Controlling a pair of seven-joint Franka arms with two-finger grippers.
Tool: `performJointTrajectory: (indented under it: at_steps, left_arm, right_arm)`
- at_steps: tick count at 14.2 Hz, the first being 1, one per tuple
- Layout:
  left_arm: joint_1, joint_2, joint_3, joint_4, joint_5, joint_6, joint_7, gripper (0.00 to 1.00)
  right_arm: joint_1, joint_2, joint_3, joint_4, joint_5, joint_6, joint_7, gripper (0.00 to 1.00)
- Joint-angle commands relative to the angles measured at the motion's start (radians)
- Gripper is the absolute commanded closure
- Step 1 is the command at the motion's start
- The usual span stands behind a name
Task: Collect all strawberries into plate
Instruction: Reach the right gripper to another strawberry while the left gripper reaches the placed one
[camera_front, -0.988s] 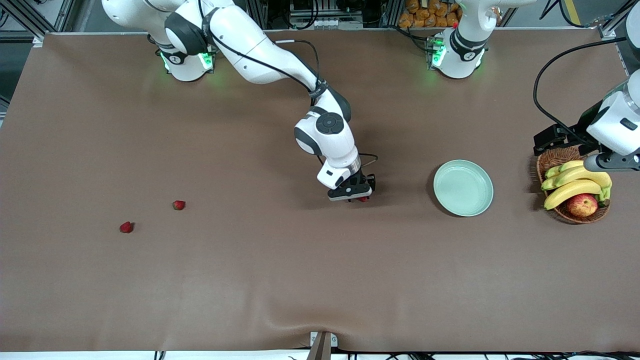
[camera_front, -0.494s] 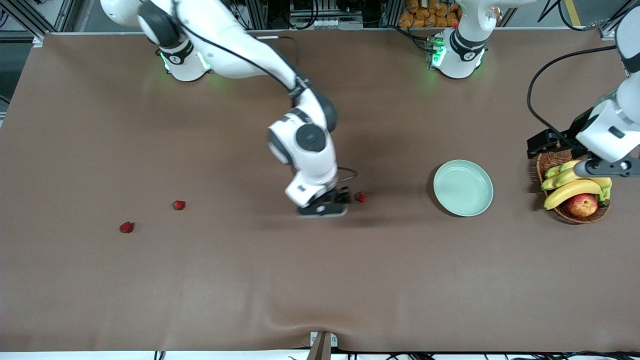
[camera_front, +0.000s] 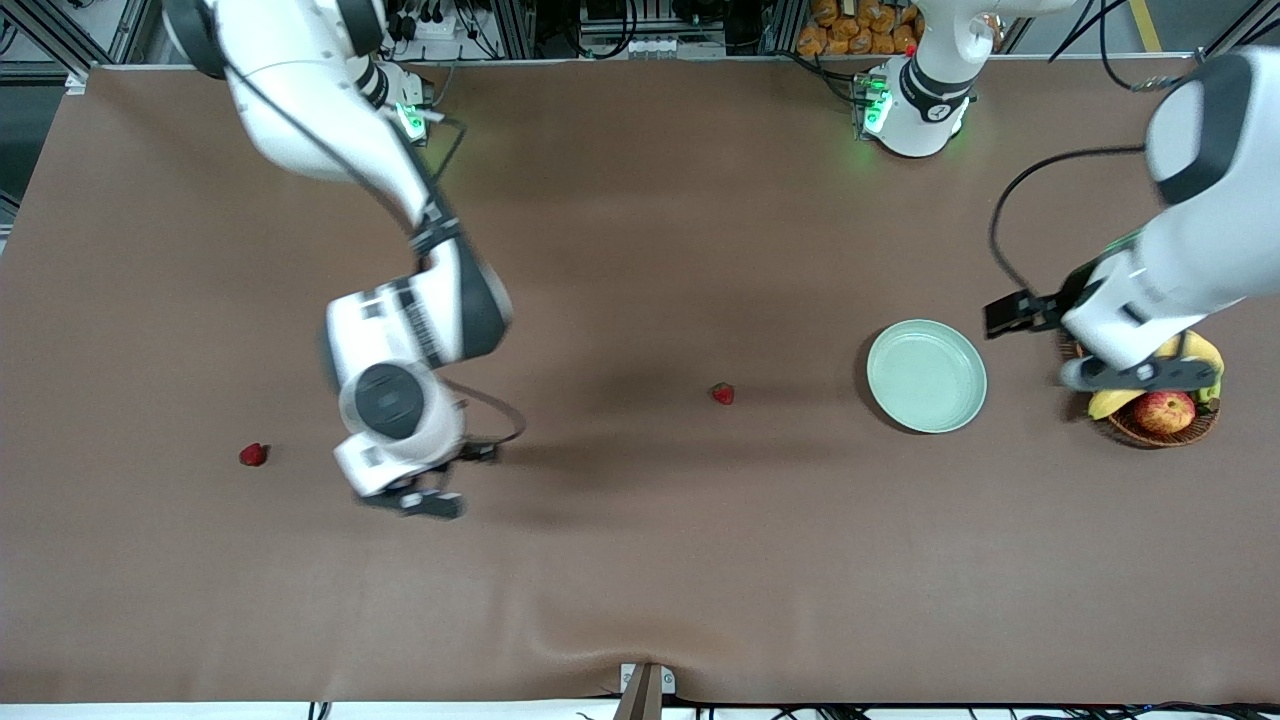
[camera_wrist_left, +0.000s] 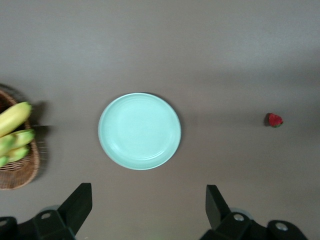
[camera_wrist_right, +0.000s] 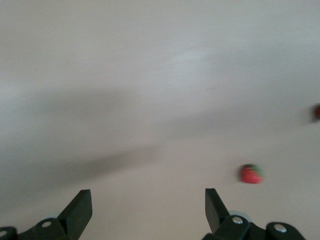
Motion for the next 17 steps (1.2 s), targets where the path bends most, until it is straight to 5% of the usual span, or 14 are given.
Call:
performJointTrajectory:
  at_steps: [1, 4, 9, 17]
  left_arm:
    - [-0.101, 0.051, 0.005, 0.022, -0.004, 0.025, -0.11, 0.0]
    - [-0.124, 0.091, 0.003, 0.025, -0.014, 0.033, -0.126, 0.0]
    - [-0.202, 0.206, -0.001, 0.025, -0.102, 0.205, -0.126, 0.0]
    - [-0.369, 0.414, 0.0, 0.025, -0.136, 0.522, -0.235, 0.0]
  right_arm:
    - [-0.057, -0.062, -0.034, -0.111, 0.006, -0.003, -0.041, 0.0]
    - [-0.095, -0.125, -0.035, -0.245, 0.003, 0.094, -0.045, 0.0]
    - [-0.1, -0.255, -0.035, -0.588, 0.001, 0.442, -0.043, 0.0]
    - [-0.149, -0.278, -0.031, -0.683, 0.164, 0.456, -0.039, 0.0]
